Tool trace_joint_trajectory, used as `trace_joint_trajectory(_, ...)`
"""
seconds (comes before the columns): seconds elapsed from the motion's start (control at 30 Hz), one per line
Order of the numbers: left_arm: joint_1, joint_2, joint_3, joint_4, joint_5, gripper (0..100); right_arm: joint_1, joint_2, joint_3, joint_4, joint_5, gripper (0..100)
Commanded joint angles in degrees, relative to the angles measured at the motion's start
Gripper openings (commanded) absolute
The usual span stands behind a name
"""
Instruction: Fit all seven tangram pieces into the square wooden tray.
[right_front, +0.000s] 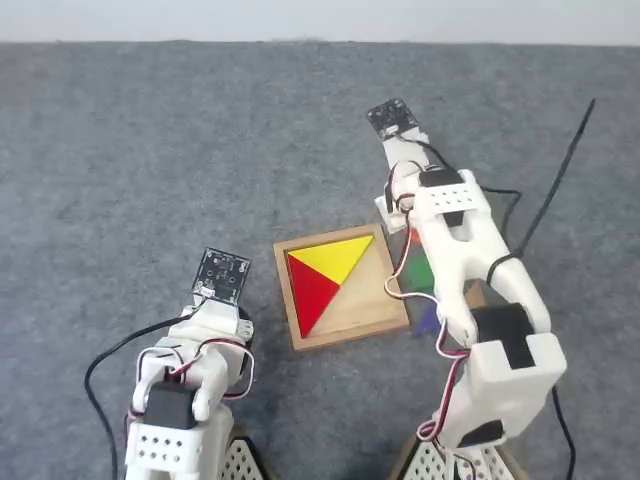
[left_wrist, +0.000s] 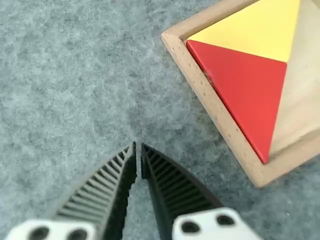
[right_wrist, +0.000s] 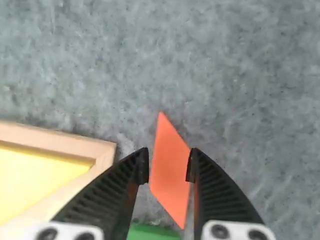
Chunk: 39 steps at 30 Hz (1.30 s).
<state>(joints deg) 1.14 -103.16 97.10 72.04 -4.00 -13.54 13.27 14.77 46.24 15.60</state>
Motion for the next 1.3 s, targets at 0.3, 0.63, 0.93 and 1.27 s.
trace_joint_trajectory(0.3, -0.18, -0.88, -0.57, 0.18, -0.09, 2, 2.15, 2.51, 0.88, -0.75, 0.53, 14.5)
trace_joint_trajectory(0.63, -0.18, -0.88, -0.57, 0.18, -0.09, 2, 2.07, 3.47, 0.53, -0.40, 0.53, 14.3)
trace_joint_trajectory(0.93, -0.18, -0.88, -0.57, 0.18, -0.09, 2, 1.98, -1.71, 3.60, 0.92, 0.53, 3.7)
trace_joint_trajectory(1.27, -0.18, -0.88, -0.57, 0.18, -0.09, 2, -1.54, -10.95, 13.01, -2.86, 0.97, 2.0)
